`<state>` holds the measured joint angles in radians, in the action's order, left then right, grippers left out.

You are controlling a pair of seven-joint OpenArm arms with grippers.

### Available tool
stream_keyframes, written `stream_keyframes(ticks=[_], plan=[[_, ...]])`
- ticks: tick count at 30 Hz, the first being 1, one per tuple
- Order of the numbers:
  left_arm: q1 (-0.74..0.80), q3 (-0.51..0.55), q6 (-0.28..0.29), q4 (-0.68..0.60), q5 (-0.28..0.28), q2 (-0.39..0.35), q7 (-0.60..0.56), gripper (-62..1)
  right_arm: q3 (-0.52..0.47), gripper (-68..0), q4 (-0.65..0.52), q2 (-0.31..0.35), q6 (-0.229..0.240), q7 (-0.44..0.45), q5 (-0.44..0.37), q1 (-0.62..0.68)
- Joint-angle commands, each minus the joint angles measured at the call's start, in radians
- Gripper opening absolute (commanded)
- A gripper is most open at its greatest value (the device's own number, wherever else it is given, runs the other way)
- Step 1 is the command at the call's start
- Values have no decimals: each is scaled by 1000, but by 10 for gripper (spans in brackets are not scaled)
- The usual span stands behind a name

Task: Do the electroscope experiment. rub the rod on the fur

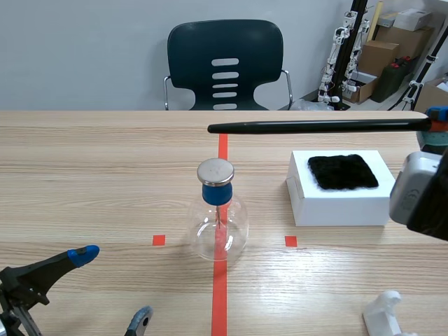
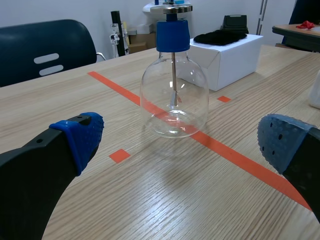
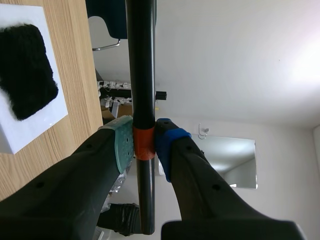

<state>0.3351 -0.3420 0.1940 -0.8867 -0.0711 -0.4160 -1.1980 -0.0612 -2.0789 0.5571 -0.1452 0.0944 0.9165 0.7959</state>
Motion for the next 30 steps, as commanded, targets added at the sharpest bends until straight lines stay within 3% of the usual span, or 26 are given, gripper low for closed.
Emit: stream_keyframes(ticks=[1,13,20,30], plan=[[0,2,2,-9,6,0,-14,14,-11,-660,-21,13,-19,-7,-3,-9],[0,2,2,-9,6,0,-13,14,-41,-660,-21,24,-26,-59,19,-10],[0,2,2,-9,5,0,-13,14,-62,-660,-16,87,-31,-140,-9,-34],[0,2,2,-9,2,0,-14,14,-64,-660,133,133,-35,-148,-12,-158]])
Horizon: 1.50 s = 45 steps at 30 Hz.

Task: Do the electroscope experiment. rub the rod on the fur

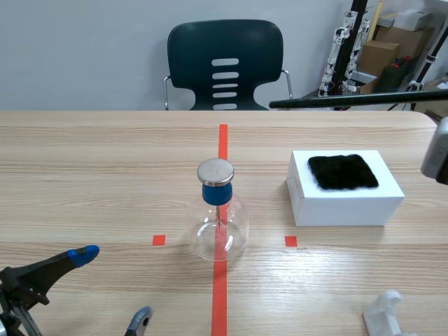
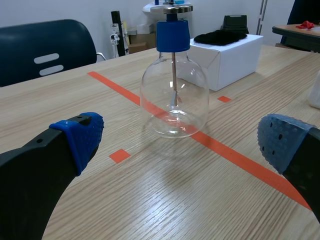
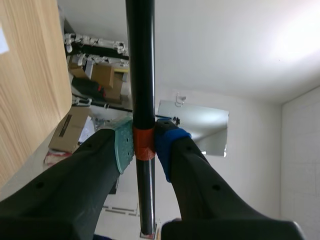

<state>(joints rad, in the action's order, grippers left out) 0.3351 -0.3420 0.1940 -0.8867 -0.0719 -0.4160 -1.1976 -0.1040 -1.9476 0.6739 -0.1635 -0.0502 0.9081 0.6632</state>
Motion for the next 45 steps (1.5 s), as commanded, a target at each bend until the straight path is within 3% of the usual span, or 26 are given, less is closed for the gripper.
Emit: stream_keyframes(ticks=[1,22,29,33,41,45], plan=[[0,2,2,-9,3,0,-14,14,-21,-660,26,19,-23,0,-7,-43],[0,2,2,-9,3,0,-14,14,-18,-661,544,32,-14,202,9,-352],[0,2,2,-9,3,0,-14,14,47,-661,685,32,4,214,4,-453],[0,2,2,-9,3,0,-14,14,97,-661,730,32,8,209,5,-499],[0,2,2,-9,3,0,-14,14,132,-661,735,49,75,203,37,-512],[0,2,2,-9,3,0,-14,14,132,-661,750,49,83,203,78,-511]])
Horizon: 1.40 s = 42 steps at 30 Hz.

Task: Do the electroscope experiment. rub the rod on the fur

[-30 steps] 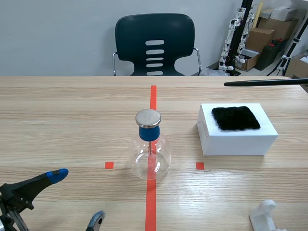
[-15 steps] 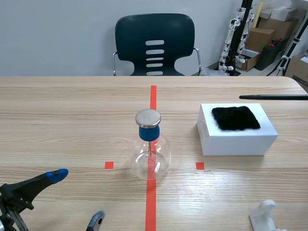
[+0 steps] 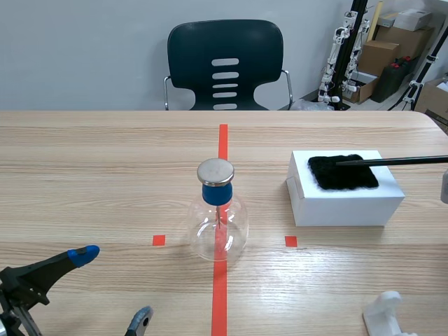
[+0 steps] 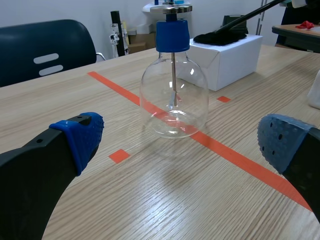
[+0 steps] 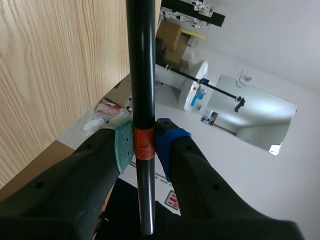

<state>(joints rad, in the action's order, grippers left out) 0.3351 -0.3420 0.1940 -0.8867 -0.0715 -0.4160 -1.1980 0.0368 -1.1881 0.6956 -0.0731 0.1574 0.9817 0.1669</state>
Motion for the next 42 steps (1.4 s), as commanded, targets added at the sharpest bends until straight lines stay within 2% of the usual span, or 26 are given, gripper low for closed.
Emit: stream_keyframes(ticks=[1,10,18,21,26,29,32,37,40,42], plan=[[0,2,2,-9,2,0,-14,14,-8,-661,-2,27,-8,-4,11,-14],[0,2,2,-9,2,0,-14,14,-6,-661,25,7,-8,14,4,-24],[0,2,2,-9,2,0,-14,14,107,-661,25,-42,-8,-42,13,-102],[0,2,2,-9,2,0,-14,14,113,-660,28,-31,-8,-52,3,-97],[0,2,2,-9,2,0,-14,14,113,-660,66,44,-14,-58,-66,-72],[0,2,2,-9,2,0,-14,14,113,-660,97,65,-17,-58,-77,-69],[0,2,2,-9,2,0,-14,14,113,-660,101,51,-29,-51,-76,-74],[0,2,2,-9,2,0,-14,14,115,-660,88,-23,-38,-58,-42,-115],[0,2,2,-9,2,0,-14,14,115,-660,90,-18,-37,-60,-48,-116],[0,2,2,-9,2,0,-13,14,115,-660,103,11,-37,-61,-71,-111]])
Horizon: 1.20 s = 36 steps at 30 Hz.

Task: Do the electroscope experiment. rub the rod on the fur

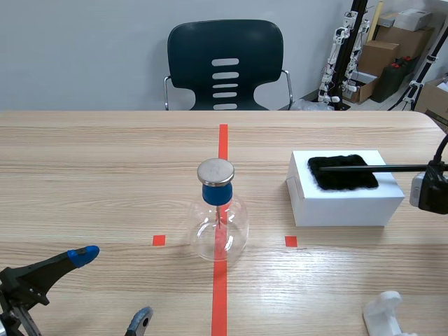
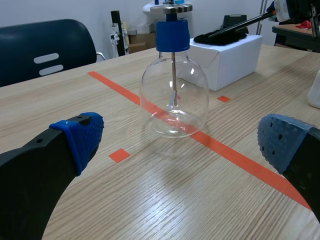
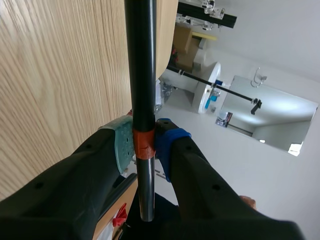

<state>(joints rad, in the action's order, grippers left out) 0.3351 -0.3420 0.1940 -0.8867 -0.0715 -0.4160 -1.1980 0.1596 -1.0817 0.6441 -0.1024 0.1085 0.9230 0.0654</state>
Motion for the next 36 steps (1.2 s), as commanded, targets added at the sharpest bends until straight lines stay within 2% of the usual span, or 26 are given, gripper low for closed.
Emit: stream_keyframes(ticks=[1,4,7,17,21,25,29,32,36], plan=[[0,2,2,-9,3,0,-14,14,-8,-660,6,78,-8,-11,-23,-9],[0,2,2,-9,2,0,-13,14,-8,-660,47,130,-9,15,-66,-7],[0,2,2,-9,2,0,-14,14,-8,-660,65,148,-9,29,-72,-11],[0,2,2,-9,2,0,-13,14,-7,-660,-5,14,-8,28,30,-32],[0,2,2,-9,2,0,-13,14,-1,-660,-9,20,-8,9,33,-32],[0,2,2,-9,2,0,-14,14,-1,-660,26,77,-8,3,-7,-26],[0,2,2,-9,2,0,-13,14,-1,-660,70,107,-8,6,-11,-27],[0,2,2,-9,2,0,-13,14,-1,-660,71,92,-9,18,3,-28],[0,2,2,-9,3,0,-13,14,-1,-660,40,22,-9,17,60,-32]])
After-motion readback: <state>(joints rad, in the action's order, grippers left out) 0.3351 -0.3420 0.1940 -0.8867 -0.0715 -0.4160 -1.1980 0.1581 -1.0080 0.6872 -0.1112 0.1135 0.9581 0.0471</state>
